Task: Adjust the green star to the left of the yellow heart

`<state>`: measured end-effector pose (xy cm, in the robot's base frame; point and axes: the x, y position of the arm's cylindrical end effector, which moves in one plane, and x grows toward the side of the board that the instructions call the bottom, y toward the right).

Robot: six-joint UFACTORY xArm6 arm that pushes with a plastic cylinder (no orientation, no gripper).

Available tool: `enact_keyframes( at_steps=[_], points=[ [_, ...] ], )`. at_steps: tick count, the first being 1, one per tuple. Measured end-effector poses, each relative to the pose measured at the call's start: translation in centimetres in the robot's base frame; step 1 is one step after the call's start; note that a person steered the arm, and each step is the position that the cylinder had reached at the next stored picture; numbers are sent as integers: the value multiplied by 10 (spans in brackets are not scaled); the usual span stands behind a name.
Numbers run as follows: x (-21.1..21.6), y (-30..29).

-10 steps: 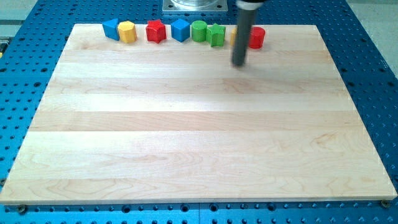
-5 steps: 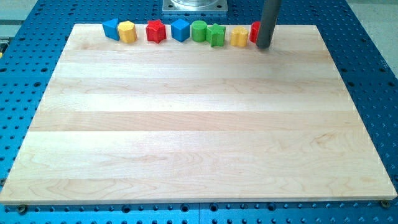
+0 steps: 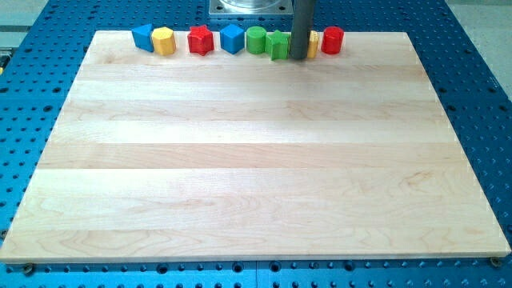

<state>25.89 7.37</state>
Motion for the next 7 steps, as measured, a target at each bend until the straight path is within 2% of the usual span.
enact_keyframes(
  at_steps=[2, 3, 4, 7],
  points=[
    [43, -114],
    [43, -123],
    [29, -93],
    [6, -56]
  ],
)
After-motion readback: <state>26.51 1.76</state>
